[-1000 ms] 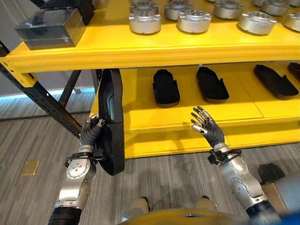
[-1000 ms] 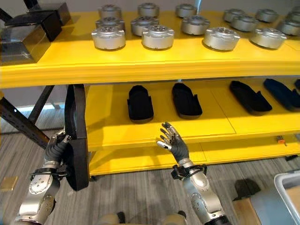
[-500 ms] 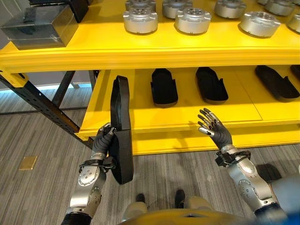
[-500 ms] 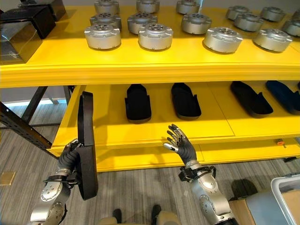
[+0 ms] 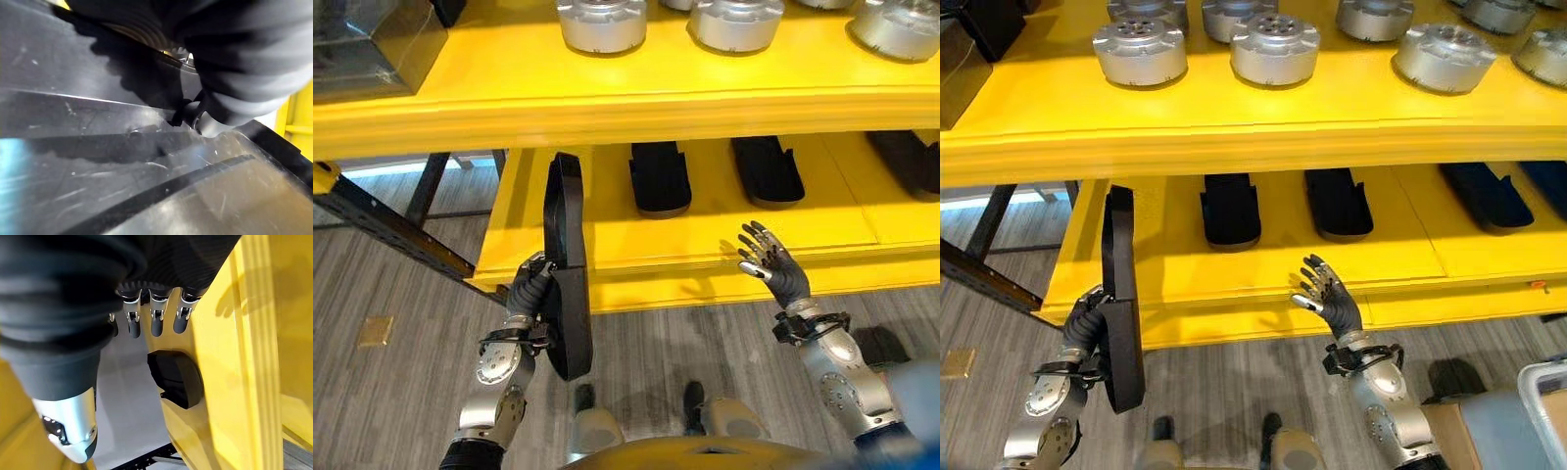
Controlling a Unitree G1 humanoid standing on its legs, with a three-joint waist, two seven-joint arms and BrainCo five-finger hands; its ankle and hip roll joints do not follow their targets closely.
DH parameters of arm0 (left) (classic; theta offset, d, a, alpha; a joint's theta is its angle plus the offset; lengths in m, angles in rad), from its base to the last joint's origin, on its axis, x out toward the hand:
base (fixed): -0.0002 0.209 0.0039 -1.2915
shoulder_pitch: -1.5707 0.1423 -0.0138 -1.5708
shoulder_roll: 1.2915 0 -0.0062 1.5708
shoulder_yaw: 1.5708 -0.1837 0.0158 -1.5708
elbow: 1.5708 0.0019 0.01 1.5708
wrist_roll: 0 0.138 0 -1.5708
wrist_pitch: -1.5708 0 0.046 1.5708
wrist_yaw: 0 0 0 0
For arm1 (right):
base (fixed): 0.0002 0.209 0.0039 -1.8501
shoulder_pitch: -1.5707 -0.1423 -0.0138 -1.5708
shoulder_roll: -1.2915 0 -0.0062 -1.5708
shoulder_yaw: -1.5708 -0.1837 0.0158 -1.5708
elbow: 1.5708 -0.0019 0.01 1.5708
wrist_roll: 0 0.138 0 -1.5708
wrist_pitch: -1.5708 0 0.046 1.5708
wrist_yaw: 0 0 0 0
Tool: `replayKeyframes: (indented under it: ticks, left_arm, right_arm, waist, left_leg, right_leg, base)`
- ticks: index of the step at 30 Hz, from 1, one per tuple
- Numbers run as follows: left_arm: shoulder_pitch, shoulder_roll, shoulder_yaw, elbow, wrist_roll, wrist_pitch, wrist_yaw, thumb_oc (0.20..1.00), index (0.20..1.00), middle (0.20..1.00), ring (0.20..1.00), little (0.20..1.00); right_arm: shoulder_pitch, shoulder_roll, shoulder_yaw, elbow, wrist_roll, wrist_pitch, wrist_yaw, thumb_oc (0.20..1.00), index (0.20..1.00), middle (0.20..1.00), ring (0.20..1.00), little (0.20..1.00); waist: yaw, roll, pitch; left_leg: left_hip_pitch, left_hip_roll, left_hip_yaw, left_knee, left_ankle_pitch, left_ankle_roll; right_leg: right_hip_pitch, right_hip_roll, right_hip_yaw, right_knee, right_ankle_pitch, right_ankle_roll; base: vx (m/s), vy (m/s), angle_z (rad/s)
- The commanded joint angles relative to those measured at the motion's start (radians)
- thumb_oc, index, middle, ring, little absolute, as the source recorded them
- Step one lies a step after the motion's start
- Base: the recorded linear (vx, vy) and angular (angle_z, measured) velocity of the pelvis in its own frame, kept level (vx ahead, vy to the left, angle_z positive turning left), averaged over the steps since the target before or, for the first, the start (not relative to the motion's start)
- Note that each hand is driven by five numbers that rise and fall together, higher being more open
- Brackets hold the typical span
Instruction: Move parts from the plastic box to the shelf.
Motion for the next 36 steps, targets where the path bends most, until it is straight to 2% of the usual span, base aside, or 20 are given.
replayKeyframes:
  ticks: [1,2,4,5,7,11,13,18,28,36]
  left_arm:
    - [-0.019,0.059,0.048,-0.069,-0.004,-0.065,0.007,0.2,0.2,0.2,0.2,0.2]
    - [-0.051,0.078,0.04,-0.064,0.023,-0.063,0.012,0.2,0.2,0.2,0.2,0.2]
    - [-0.09,0.097,0.03,-0.05,0.044,-0.063,0.022,0.2,0.2,0.2,0.2,0.2]
    - [-0.091,0.097,0.029,-0.049,0.044,-0.063,0.022,0.2,0.2,0.2,0.2,0.2]
    - [-0.182,0.124,0.004,0.022,0.078,-0.062,0.055,0.2,0.2,0.2,0.2,0.2]
    - [-0.291,0.159,-0.024,0.116,0.121,-0.054,0.096,0.2,0.2,0.2,0.2,0.2]
    - [-0.406,0.187,-0.058,0.216,0.148,-0.044,0.137,0.2,0.2,0.2,0.2,0.2]
    - [-0.537,0.225,-0.094,0.347,0.148,-0.039,0.179,0.2,0.2,0.2,0.2,0.2]
    - [-0.797,0.279,-0.137,0.628,-0.005,-0.051,0.243,0.2,0.2,0.2,0.2,0.2]
    - [-0.929,0.31,-0.149,0.77,-0.077,-0.039,0.259,0.2,0.2,0.2,0.2,0.2]
  right_arm:
    - [0.005,0.017,-0.002,-0.068,0.01,-0.048,0.011,1.0,1.0,1.0,1.0,1.0]
    - [0.015,0.021,0.0,-0.074,0.008,-0.038,0.016,1.0,1.0,1.0,1.0,1.0]
    - [0.021,0.023,0.004,-0.077,0.007,-0.028,0.021,1.0,1.0,1.0,1.0,1.0]
    - [0.021,0.023,0.003,-0.077,0.007,-0.028,0.021,1.0,1.0,1.0,1.0,1.0]
    - [0.024,0.025,0.012,-0.085,0.012,-0.017,0.032,1.0,1.0,1.0,1.0,1.0]
    - [0.022,0.025,0.021,-0.091,0.015,-0.01,0.032,1.0,1.0,1.0,1.0,1.0]
    - [0.02,0.022,0.044,-0.097,0.022,-0.004,0.038,1.0,1.0,1.0,1.0,1.0]
    - [0.016,0.017,0.065,-0.106,0.032,-0.005,0.041,1.0,1.0,1.0,1.0,1.0]
    - [-0.012,0.001,0.128,-0.114,0.055,-0.016,0.031,1.0,1.0,1.0,1.0,1.0]
    - [-0.025,-0.011,0.145,-0.119,0.064,-0.027,0.019,1.0,1.0,1.0,1.0,1.0]
  waist:
    - [0.003,-0.028,-0.07]
    - [0.0,-0.032,-0.069]
    - [-0.003,-0.035,-0.066]
    - [-0.002,-0.036,-0.066]
    - [-0.014,-0.044,-0.067]
    - [-0.026,-0.054,-0.063]
    - [-0.037,-0.067,-0.051]
    - [-0.049,-0.083,-0.028]
    - [-0.068,-0.117,0.041]
    - [-0.078,-0.125,0.073]
  left_leg:
    - [0.016,-0.01,0.017,0.041,-0.021,0.025]
    - [0.021,-0.034,0.034,0.081,-0.06,0.029]
    - [0.02,-0.053,0.047,0.113,-0.086,0.032]
    - [0.019,-0.054,0.048,0.116,-0.087,0.032]
    - [-0.004,-0.079,0.062,0.166,-0.118,0.037]
    - [-0.044,-0.086,0.07,0.216,-0.134,0.038]
    - [-0.075,-0.088,0.071,0.242,-0.141,0.039]
    - [-0.118,-0.089,0.069,0.269,-0.145,0.04]
    - [-0.218,-0.074,0.066,0.336,-0.152,0.041]
    - [-0.267,-0.062,0.066,0.37,-0.156,0.04]
  right_leg:
    - [0.062,-0.038,0.028,-0.039,-0.017,0.034]
    - [0.084,-0.064,0.033,-0.049,-0.01,0.052]
    - [0.093,-0.085,0.043,-0.053,-0.005,0.064]
    - [0.093,-0.085,0.043,-0.053,-0.005,0.064]
    - [0.088,-0.116,0.051,-0.052,0.002,0.082]
    - [0.068,-0.129,0.06,-0.045,0.009,0.089]
    - [0.054,-0.132,0.065,-0.044,0.015,0.093]
    - [0.023,-0.132,0.066,-0.038,0.027,0.097]
    - [-0.089,-0.112,0.093,0.014,0.039,0.098]
    - [-0.153,-0.103,0.109,0.049,0.042,0.1]
  base:
    - [0.12,0.264,-0.01]
    - [0.11,0.27,0.01]
    - [0.06,0.199,-0.17]
    - [0.02,0.143,-0.26]
    - [0.02,0.203,-0.18]
    - [-0.01,0.099,-0.04]
    - [-0.06,0.088,0.01]
    - [-0.07,0.032,-0.01]
    - [-0.09,0.006,-0.05]
    - [-0.05,0.005,-0.03]
